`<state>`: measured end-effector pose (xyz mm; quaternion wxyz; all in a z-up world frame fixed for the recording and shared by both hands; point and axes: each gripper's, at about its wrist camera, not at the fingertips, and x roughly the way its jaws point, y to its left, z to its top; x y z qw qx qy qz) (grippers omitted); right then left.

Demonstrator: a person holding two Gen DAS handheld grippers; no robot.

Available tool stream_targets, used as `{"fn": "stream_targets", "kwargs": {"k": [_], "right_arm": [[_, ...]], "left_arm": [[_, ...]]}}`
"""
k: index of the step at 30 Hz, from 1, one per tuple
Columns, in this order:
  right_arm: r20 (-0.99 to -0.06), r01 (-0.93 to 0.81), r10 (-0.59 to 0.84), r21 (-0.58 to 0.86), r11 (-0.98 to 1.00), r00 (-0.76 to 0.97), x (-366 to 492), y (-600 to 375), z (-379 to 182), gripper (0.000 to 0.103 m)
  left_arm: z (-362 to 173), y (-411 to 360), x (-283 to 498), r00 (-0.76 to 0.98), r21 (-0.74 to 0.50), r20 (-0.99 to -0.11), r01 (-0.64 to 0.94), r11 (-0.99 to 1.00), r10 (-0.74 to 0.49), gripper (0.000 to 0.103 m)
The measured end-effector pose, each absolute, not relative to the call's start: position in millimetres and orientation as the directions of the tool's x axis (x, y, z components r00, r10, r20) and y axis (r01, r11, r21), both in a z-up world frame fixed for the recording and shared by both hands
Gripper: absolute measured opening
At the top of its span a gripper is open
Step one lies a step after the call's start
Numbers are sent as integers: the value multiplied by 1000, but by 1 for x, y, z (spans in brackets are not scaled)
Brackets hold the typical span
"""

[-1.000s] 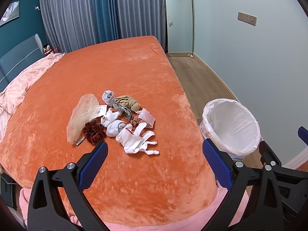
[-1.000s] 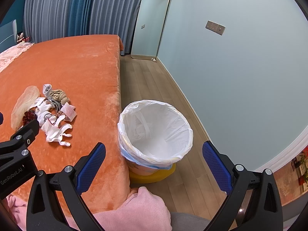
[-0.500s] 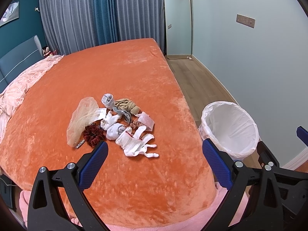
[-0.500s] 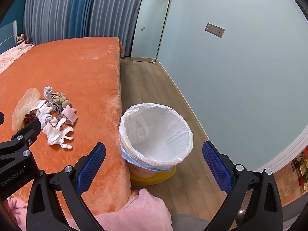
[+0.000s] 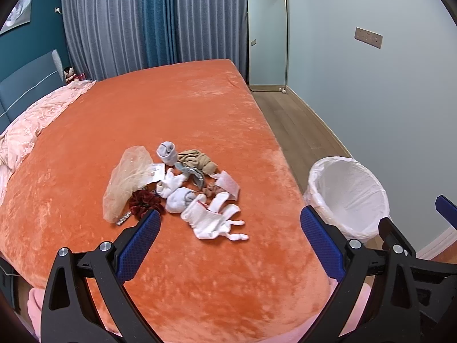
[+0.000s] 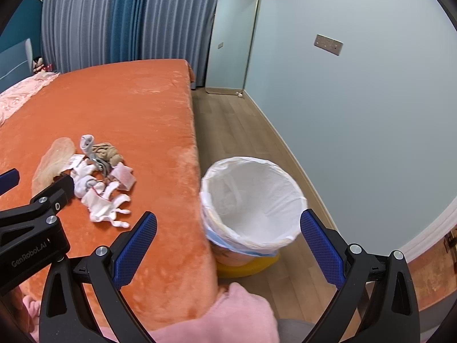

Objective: Collect trash
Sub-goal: 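Grasp the sheer beige mesh bag with the left tool while the right tool grasps the white glove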

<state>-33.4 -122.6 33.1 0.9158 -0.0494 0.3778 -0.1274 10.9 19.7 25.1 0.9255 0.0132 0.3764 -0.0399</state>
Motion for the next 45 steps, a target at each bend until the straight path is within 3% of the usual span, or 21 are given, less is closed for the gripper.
{"fn": "stream_targets", "kwargs": {"k": [20,29,35,38,43,45], "right_arm": [[-755,90,-54,6,996,653,50,-36,-40,96],[-799,20,-7,7,1000,601,95,16,-88,96],[-821,-35,0,-25,999,570,118,46,-120,94],[-840,-45,1,-28,999,543,125,52,-136,91],[-881,-67,29,-3,998,471,133,55,-163,64],[-890,-72,41,10,997,455,133,55,-169,53]], "left_arm": [[-49,200,89,664,-39,-746,-110,993,44,94],[-94,260,141,618,-58,-784,-177,982,65,94],[-121,282,168,593,-111,-805,-173,979,14,93],[-133,284,178,579,-137,-815,-149,979,-26,81],[-144,281,186,560,-174,-825,-116,978,-81,44],[-145,280,187,558,-194,-824,-106,975,-104,25]]}}
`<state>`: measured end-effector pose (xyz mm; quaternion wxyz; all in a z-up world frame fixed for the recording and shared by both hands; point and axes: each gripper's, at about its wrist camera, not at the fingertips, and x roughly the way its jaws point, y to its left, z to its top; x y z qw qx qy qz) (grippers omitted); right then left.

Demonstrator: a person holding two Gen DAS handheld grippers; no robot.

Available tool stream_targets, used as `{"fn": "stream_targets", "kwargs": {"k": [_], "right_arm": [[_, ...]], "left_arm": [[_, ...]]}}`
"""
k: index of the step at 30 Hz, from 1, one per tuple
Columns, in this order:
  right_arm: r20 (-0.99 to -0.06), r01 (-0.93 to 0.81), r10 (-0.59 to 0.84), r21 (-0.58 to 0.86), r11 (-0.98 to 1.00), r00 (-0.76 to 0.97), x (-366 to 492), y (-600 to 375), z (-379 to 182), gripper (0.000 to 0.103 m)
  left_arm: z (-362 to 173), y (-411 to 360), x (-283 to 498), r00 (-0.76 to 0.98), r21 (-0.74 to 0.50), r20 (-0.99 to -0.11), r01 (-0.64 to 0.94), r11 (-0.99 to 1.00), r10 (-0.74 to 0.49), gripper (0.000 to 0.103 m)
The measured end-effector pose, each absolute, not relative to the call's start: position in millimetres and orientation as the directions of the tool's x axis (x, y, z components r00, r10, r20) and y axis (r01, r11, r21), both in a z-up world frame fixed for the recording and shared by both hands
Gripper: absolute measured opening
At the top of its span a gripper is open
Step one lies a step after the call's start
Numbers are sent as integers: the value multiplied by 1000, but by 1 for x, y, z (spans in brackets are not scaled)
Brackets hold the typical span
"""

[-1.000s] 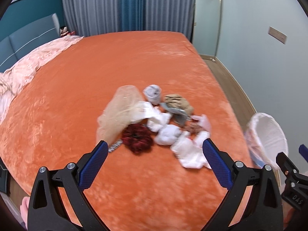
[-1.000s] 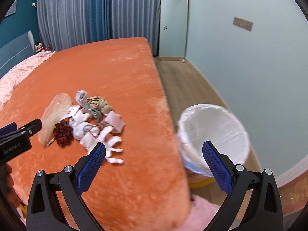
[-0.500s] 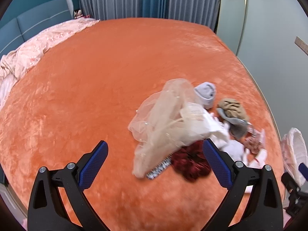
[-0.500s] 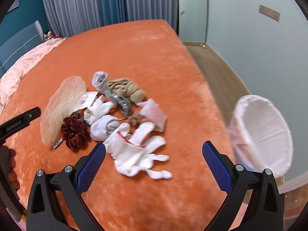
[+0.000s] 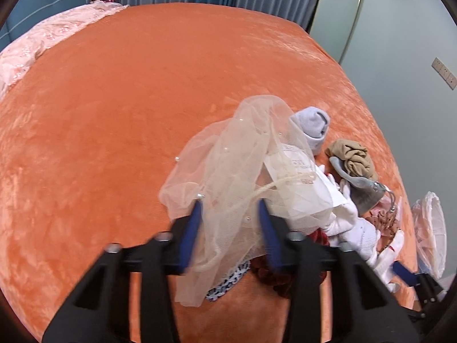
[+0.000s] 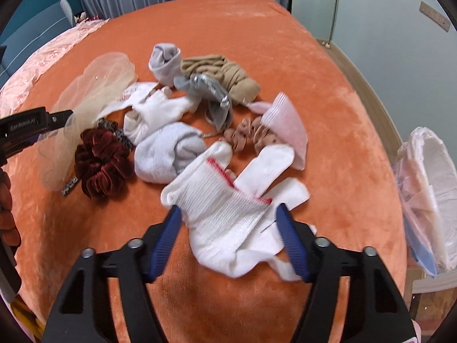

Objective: Collect trash
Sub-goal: 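Grasp the sheer beige mesh bag with the left tool while the right tool grasps the white glove, then carry the mesh bag and white glove over the trash bin with both tools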

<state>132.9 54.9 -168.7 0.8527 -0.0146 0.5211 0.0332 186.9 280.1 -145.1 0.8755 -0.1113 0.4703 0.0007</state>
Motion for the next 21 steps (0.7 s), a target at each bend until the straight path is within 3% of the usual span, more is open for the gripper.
{"fn": "stream_targets", "kwargs": {"k": [1,3,8,19,21], "right_arm": [[-891,-72,46,15,997,451,133,54,-170,51],[-894,-78,56,24,997,445,133,54,-170,35],[-893,-109,93,49,993,440,126,55,-158,3],[-835,-109,134,90,990,534,102,38,-99,0],[-842,-96,140,106,990,521,101,34,-100,6]], "left_arm": [[-144,280,186,559,-197,-823,-104,975,-107,20],[-142,279,184,566,-192,-818,-97,977,-104,6],[-123,271,175,598,-188,-796,-90,978,-98,1],[-51,232,149,667,-220,-730,-24,975,-148,1],[-38,224,143,677,-231,-717,-9,973,-164,1]]}}
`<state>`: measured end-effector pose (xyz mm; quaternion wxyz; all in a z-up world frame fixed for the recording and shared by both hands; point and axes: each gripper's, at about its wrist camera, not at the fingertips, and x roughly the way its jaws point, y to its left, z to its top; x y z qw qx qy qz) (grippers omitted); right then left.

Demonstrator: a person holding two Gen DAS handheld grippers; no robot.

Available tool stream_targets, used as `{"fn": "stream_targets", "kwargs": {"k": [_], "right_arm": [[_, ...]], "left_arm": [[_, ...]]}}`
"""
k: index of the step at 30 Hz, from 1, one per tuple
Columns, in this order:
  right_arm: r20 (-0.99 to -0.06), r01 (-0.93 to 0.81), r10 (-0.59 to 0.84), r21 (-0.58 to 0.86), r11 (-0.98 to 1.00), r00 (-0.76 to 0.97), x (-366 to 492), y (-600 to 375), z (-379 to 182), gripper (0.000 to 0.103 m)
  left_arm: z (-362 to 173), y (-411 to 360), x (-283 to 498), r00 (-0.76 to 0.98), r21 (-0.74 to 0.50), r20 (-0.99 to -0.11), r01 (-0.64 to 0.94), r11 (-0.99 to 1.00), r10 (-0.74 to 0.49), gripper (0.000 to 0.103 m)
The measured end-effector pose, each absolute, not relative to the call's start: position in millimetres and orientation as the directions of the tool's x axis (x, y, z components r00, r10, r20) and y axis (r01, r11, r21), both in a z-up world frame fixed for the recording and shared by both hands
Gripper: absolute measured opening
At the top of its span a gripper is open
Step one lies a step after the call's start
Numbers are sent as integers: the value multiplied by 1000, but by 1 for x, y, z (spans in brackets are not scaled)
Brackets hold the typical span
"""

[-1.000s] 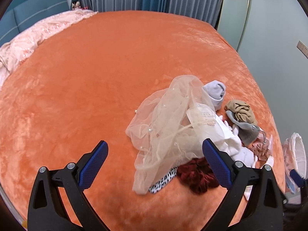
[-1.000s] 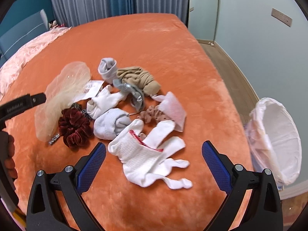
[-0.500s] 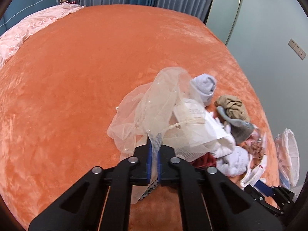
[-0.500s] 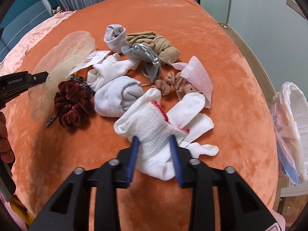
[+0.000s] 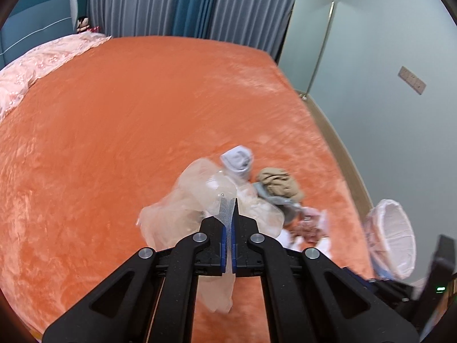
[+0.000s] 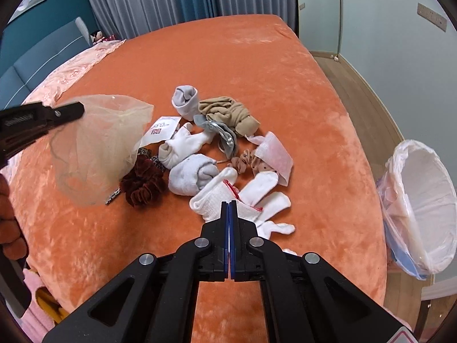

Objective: Collect trash
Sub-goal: 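Carry the mesh bag and white glove over the trash bin with both tools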

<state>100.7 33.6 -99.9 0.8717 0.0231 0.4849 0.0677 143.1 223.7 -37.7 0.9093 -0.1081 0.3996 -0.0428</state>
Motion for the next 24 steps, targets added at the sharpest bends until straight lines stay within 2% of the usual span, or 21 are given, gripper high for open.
{"fn": "stream_targets", "kwargs": {"k": [1,2,3,5,6,14,16,19,20,24], "right_arm": [[-842,-85,135,106,991,522,100,31,-101,9],[-844,-81,131,104,991,520,101,30,-105,17],[-846,-79,135,110,991,515,100,28,-108,30],[-849,-69,149,133,989,507,102,26,-116,47],[-851,-64,152,139,988,502,104,25,-121,47],[-894,-33,168,170,985,415,117,31,-167,47],[-904,-34,171,172,985,393,118,34,-177,41],[-904,-50,179,173,984,388,115,39,-180,21],[-902,-57,192,185,981,385,115,40,-180,10],[-884,-77,221,208,975,413,106,39,-165,9]], "left_arm": [[-33,221,140,681,-234,-712,-2,972,-170,1],[-28,217,137,684,-235,-708,5,972,-175,1],[-25,214,134,686,-236,-706,10,972,-179,1],[-21,208,131,680,-244,-708,17,970,-190,1],[-21,207,130,677,-248,-710,17,969,-194,1],[-43,194,128,631,-257,-748,10,966,-205,1],[-48,192,128,621,-255,-757,10,967,-206,1],[-54,189,128,608,-242,-769,10,970,-198,1],[-55,189,127,608,-234,-770,12,972,-193,1],[-53,185,124,608,-233,-770,18,972,-195,1]]}}
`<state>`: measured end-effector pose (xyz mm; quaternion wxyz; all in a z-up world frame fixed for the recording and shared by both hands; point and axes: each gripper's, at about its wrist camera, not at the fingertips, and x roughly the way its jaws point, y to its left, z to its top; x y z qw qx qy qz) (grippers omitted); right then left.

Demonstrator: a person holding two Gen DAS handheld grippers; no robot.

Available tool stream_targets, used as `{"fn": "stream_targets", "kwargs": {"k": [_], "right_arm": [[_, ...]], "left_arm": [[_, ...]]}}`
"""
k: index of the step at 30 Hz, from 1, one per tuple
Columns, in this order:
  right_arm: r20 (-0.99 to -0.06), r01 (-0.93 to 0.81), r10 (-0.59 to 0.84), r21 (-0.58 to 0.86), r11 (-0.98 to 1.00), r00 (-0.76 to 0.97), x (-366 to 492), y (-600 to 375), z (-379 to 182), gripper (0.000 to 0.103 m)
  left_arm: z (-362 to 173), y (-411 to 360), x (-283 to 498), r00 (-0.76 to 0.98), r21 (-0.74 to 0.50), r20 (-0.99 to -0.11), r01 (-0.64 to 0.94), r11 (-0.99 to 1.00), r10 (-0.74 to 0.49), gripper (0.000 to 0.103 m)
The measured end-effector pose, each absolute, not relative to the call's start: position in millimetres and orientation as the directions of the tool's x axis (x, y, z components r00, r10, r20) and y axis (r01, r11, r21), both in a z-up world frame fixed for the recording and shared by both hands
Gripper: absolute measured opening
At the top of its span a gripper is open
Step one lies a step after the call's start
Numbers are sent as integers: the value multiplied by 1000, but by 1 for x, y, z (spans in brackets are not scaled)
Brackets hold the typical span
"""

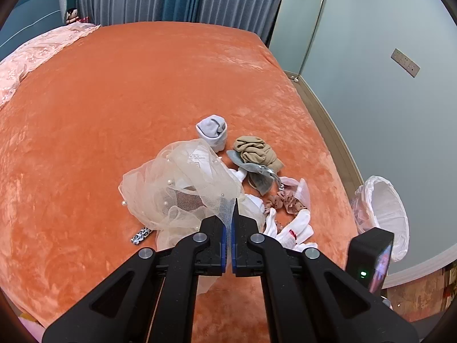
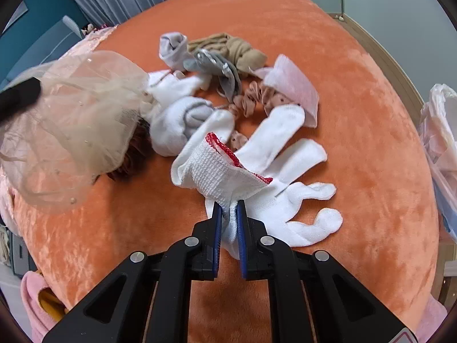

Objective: Collect trash
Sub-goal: 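Carry the mesh bag and white glove over the trash bin with both tools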

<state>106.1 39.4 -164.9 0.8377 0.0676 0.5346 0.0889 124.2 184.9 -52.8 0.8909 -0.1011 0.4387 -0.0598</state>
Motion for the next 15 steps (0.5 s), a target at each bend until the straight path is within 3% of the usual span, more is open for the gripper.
{"fn": "stream_targets", "kwargs": {"k": [15], "right_arm": [[-723,-18,194,243,970,664,72,-40,-31,9]], "left_arm": [[0,115,104,649,-238,-708,154,959,-280,1]]}}
